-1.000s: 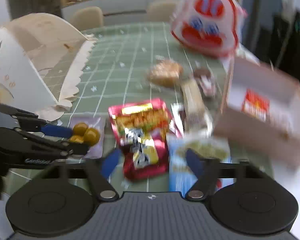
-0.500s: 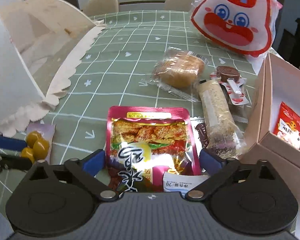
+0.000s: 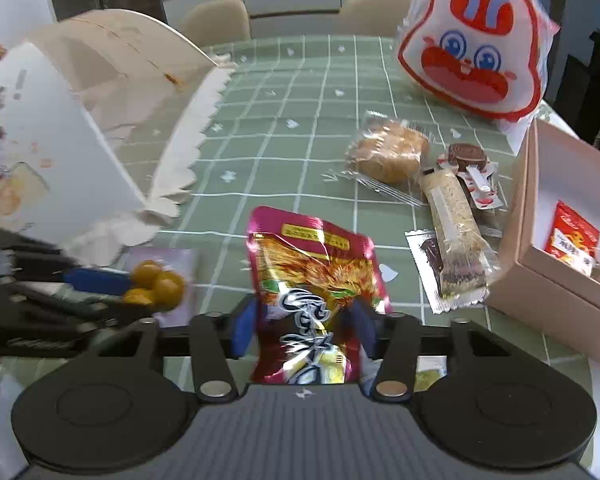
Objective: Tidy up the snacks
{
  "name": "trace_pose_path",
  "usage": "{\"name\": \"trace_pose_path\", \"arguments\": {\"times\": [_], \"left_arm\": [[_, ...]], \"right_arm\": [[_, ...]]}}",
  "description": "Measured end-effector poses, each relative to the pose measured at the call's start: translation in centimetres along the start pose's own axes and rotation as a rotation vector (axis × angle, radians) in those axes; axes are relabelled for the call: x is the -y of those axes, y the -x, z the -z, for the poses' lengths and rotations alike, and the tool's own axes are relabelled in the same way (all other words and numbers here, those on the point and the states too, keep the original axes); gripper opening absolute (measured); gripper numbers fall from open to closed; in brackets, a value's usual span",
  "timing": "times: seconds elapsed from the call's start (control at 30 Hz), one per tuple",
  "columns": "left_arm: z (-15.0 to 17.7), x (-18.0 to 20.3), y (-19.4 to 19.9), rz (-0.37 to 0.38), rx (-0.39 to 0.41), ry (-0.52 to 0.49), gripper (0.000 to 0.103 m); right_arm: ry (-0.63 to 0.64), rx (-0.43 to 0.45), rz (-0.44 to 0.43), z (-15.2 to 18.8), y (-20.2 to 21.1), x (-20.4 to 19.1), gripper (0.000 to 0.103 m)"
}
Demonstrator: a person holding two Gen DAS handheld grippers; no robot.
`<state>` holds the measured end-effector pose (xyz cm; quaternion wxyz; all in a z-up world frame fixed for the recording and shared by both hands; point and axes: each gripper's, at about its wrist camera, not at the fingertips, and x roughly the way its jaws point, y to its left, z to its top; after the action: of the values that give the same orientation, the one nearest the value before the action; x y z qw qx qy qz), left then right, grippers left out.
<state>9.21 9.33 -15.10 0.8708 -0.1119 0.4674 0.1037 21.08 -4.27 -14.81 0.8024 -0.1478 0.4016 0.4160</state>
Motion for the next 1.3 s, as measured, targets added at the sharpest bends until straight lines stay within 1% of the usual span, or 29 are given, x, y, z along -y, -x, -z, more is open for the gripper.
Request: {"name": "trace_pose_path", "arguments": {"times": [0.07,0.13,0.17,0.2,0.23,0.27,0.4,0.5,0.57,0.6,0.7,0.73,0.77,0.8,0.83,0.87,0.9,0.93,1.0,1.13,1.17,1.27,1.3], "left_arm": [[0.1,0.6,-0.1,-0.029,0.007,-0.014,0.040],[0.2,1.5,-0.3,-0.067,0.024,-0.052,0.040],[0.3,1.9,-0.3,-0.081,0.028,-0.069,0.035],[0.4,2.4,-0.2,-0.077,0.035,-0.088,0.031],[0.5,2.9,-0.2,-0.068,0.036,-0.108,0.031],[0.7,3.3,-0.1,-0.052,0.039,-0.122,0.031],[1.8,5.7,0.5,0.034,0.032,-0.187,0.031],[3.0,7.9,0.8,0.094,0.020,-0.220,0.031],[3.5,9.3,0.8,0.139,0.019,-0.229,0.031],[3.6,10.0,0.8,0.153,0.021,-0.234,0.031],[3.9,11.7,0.6,0.171,0.031,-0.243,0.031],[4.0,12.1,0.5,0.167,0.033,-0.250,0.031],[4.1,12.4,0.5,0.159,0.036,-0.253,0.031],[4.2,12.6,0.5,0.149,0.038,-0.252,0.031],[4.2,12.6,0.6,0.143,0.040,-0.247,0.031],[4.3,12.5,0.6,0.138,0.044,-0.238,0.031],[4.2,12.3,0.6,0.133,0.047,-0.229,0.031],[4.2,12.0,0.7,0.126,0.051,-0.215,0.031],[4.1,11.3,1.0,0.133,0.058,-0.175,0.031],[3.1,11.1,1.3,0.175,0.100,-0.141,0.031],[2.8,11.3,1.0,0.186,0.107,-0.133,0.031],[1.9,11.9,0.1,0.218,0.107,-0.111,0.031],[1.7,12.1,-0.3,0.228,0.104,-0.116,0.031]], "right_arm": [[-0.024,0.016,-0.020,0.3,1.6,-0.1,0.038],[-0.057,0.040,-0.033,0.6,3.3,0.3,0.025],[-0.071,0.053,-0.023,0.8,4.4,0.6,0.023],[-0.083,0.069,-0.013,1.0,5.3,0.9,0.019],[-0.093,0.081,-0.007,1.3,6.2,1.2,0.018],[-0.105,0.089,-0.002,1.6,6.9,1.7,0.013],[-0.142,0.097,0.029,3.1,9.0,3.4,0.011],[-0.142,0.084,0.132,4.9,9.3,4.3,0.011],[-0.171,0.066,0.207,6.2,9.3,5.4,0.012],[-0.196,0.053,0.223,6.8,9.2,6.1,0.013],[-0.297,0.009,0.181,8.7,9.0,8.4,0.013],[-0.317,0.002,0.165,9.2,9.1,8.8,0.014],[-0.332,0.002,0.150,9.6,9.2,9.1,0.023],[-0.338,0.011,0.149,9.8,9.4,9.0,0.039],[-0.335,0.032,0.154,9.8,9.7,8.9,0.050],[-0.324,0.056,0.159,9.9,10.0,8.5,0.069],[-0.314,0.085,0.167,9.8,10.2,8.1,0.076],[-0.306,0.107,0.178,9.7,10.2,7.8,0.077],[-0.315,0.093,0.173,9.3,9.4,7.8,0.076],[-0.422,0.072,0.116,9.3,8.0,9.0,0.074],[-0.445,0.067,0.108,9.4,7.6,9.2,0.071],[-0.484,0.080,0.099,9.5,7.2,9.5,0.070],[-0.486,0.079,0.098,9.5,7.3,9.6,0.068]]}}
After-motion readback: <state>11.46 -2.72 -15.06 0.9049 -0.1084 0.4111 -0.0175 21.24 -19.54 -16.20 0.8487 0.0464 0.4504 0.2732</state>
